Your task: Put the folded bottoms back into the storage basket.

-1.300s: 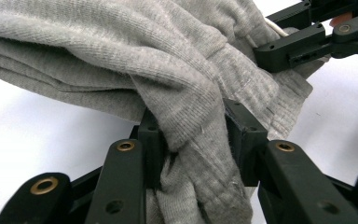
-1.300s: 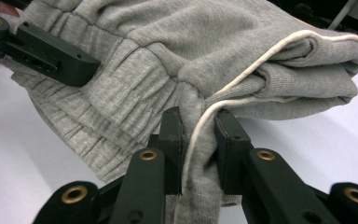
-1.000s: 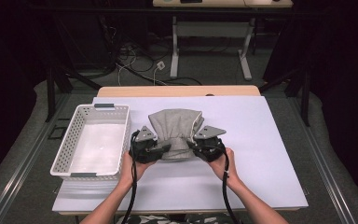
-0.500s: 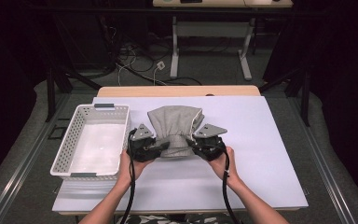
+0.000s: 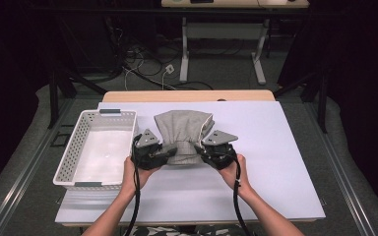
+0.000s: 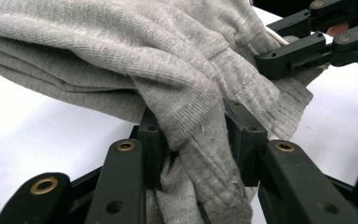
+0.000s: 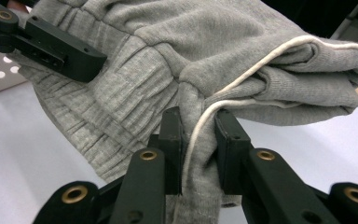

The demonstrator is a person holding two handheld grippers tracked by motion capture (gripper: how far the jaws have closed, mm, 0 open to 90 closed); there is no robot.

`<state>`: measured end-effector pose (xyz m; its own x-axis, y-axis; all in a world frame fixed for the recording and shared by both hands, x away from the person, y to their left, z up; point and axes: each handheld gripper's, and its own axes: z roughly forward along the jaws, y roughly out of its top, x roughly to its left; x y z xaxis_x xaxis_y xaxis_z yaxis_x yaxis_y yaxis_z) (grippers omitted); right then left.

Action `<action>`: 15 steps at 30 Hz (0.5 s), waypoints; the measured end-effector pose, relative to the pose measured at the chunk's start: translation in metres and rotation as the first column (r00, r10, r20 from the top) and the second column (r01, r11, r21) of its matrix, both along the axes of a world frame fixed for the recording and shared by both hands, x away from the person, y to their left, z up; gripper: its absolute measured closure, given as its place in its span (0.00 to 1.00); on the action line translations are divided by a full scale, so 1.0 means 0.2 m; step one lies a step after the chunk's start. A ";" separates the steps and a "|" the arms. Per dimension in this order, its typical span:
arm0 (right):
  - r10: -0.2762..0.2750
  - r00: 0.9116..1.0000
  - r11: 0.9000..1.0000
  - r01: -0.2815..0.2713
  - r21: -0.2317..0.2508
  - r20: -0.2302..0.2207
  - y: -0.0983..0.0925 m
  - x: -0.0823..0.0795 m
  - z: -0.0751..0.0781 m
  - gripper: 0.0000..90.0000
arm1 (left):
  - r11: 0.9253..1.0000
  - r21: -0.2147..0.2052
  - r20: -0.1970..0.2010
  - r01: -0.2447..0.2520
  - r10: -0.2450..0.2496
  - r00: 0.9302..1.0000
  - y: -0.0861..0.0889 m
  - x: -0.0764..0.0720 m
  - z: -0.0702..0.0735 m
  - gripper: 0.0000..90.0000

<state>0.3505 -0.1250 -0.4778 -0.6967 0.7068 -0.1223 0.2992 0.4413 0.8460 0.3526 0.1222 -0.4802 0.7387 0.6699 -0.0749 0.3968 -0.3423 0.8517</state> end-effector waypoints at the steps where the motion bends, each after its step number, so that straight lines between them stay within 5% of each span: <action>1: 0.001 1.000 1.000 -0.001 -0.001 0.002 0.01 0.00 0.00 0.83 | 1.000 0.001 0.003 0.000 0.000 1.000 0.00 0.00 0.00 0.70; 15: 0.014 1.000 1.000 -0.014 -0.003 0.010 0.05 0.01 0.03 0.83 | 1.000 -0.007 0.016 -0.019 0.019 1.000 0.05 -0.01 0.03 0.70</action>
